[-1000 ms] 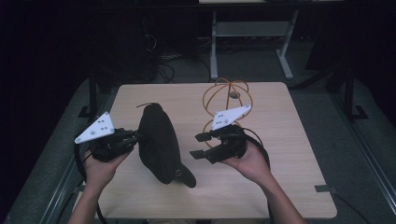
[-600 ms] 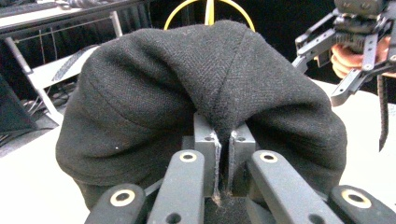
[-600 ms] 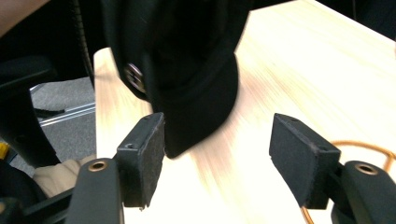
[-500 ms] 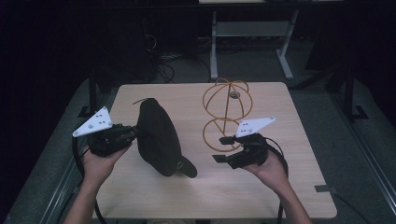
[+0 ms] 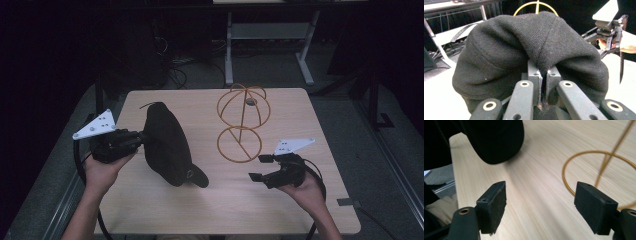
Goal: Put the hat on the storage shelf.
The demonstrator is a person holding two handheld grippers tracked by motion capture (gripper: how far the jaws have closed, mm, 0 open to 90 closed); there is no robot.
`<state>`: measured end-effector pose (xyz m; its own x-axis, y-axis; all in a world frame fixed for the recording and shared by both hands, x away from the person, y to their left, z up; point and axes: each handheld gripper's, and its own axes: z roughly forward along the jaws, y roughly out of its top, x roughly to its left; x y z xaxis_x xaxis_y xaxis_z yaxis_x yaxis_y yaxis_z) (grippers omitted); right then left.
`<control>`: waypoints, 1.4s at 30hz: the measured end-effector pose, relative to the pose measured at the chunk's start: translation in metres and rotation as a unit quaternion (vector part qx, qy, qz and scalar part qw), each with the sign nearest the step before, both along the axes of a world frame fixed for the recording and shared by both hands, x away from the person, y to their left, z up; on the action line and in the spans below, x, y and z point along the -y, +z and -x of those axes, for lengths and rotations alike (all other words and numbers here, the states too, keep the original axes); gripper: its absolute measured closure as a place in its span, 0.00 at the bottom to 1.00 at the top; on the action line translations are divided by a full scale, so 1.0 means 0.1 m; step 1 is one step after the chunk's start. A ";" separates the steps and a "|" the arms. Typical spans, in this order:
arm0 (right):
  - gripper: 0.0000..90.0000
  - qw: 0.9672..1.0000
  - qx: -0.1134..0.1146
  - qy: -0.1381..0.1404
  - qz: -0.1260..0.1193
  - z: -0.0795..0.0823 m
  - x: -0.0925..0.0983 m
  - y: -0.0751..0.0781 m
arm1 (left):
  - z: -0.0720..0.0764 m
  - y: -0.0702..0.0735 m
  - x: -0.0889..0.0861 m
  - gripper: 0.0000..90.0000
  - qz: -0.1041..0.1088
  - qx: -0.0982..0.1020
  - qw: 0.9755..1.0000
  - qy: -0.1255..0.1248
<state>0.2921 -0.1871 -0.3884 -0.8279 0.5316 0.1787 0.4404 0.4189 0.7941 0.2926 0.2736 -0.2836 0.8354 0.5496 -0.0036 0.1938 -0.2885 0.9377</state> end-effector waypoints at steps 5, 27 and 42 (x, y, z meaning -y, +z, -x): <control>0.26 1.000 -0.005 -0.022 -0.003 0.01 0.13 -0.08 | -0.02 0.05 -0.02 0.95 0.000 -0.003 1.000 0.000; 0.25 0.997 -0.019 -0.066 0.023 -0.04 0.49 -0.28 | -0.22 0.28 0.11 0.95 -0.012 -0.005 1.000 -0.012; 0.25 0.995 -0.018 -0.094 0.008 -0.04 0.72 -0.30 | -0.48 0.45 0.40 0.95 -0.016 -0.005 0.999 -0.036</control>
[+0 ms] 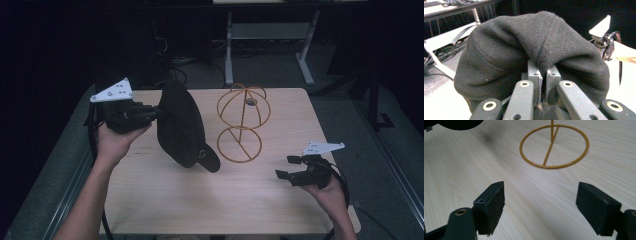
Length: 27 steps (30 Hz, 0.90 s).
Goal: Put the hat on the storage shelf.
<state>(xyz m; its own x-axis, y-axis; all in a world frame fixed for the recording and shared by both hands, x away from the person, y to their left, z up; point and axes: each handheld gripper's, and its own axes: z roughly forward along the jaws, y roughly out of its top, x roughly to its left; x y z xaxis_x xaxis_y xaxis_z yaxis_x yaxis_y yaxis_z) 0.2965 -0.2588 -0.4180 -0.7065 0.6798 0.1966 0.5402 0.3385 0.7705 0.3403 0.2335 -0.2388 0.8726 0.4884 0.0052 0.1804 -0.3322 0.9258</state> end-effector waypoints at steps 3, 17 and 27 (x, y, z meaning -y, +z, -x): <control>0.25 1.000 -0.001 -0.004 -0.001 0.00 0.02 -0.01 | -0.06 0.05 0.07 0.95 -0.003 0.002 1.000 -0.005; 0.25 1.000 0.006 -0.019 -0.013 -0.01 0.12 -0.02 | -0.35 0.20 0.38 0.95 -0.005 -0.005 1.000 -0.029; 0.25 0.999 0.013 -0.027 -0.032 0.03 0.16 0.04 | -0.51 0.34 0.62 0.95 -0.014 0.002 0.999 -0.042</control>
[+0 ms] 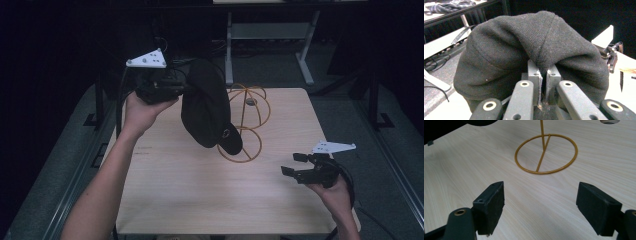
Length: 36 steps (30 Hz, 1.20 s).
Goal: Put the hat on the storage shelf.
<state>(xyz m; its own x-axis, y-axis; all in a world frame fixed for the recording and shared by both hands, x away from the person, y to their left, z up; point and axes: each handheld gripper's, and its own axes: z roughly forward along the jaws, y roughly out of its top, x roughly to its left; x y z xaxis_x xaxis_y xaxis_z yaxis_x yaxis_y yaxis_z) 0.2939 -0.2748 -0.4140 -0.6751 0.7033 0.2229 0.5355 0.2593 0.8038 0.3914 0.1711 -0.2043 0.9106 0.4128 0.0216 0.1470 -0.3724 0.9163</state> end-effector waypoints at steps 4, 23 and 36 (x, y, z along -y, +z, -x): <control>0.25 1.000 0.003 -0.005 -0.004 0.01 0.03 0.01 | -0.07 0.06 0.13 0.95 -0.007 0.003 1.000 -0.006; 0.25 1.000 0.013 -0.019 -0.013 0.03 0.14 0.02 | -0.36 0.16 0.76 0.95 -0.041 -0.025 0.999 -0.012; 0.25 0.999 0.007 -0.026 -0.027 0.04 0.22 0.00 | -0.51 0.14 1.10 0.95 -0.066 -0.055 0.996 -0.023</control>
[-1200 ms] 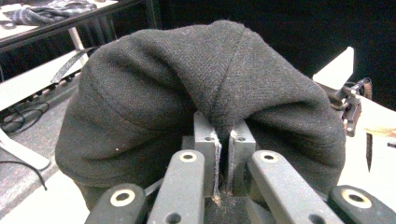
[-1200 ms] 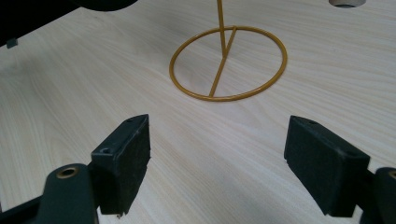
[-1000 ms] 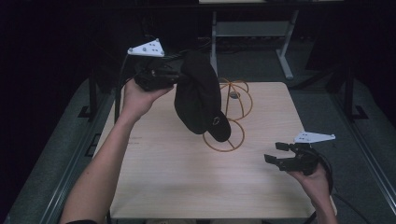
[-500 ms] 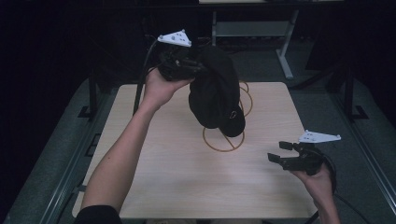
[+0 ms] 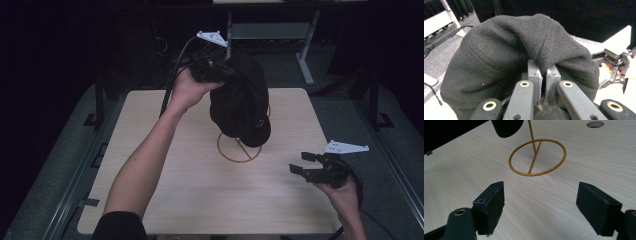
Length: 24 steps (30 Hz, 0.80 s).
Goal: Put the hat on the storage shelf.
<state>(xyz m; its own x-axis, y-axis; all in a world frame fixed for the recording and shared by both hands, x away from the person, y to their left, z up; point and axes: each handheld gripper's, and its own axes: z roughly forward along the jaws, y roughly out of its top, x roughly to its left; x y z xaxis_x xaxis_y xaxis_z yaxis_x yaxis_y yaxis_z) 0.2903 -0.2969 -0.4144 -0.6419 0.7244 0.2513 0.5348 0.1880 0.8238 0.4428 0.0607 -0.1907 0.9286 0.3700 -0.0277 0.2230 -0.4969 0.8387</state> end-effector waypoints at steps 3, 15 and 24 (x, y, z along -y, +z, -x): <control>0.25 1.000 0.004 0.004 -0.011 0.00 0.01 0.01 | -0.04 0.00 0.05 0.95 0.007 -0.012 1.000 0.004; 0.25 1.000 0.000 -0.001 -0.013 0.00 0.05 0.00 | -0.17 -0.11 0.34 0.95 -0.001 -0.036 0.999 0.009; 0.25 1.000 -0.005 0.001 -0.006 -0.02 0.04 -0.02 | -0.27 -0.17 0.59 0.95 -0.032 -0.029 0.999 0.004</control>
<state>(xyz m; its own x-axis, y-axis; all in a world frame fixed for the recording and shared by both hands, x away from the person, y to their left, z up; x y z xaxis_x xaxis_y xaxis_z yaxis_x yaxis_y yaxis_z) 0.2920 -0.3009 -0.4164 -0.6412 0.7200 0.2654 0.5419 0.1801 0.8209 0.4703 0.0015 -0.2077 0.9233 0.3797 -0.0584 0.2750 -0.5470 0.7907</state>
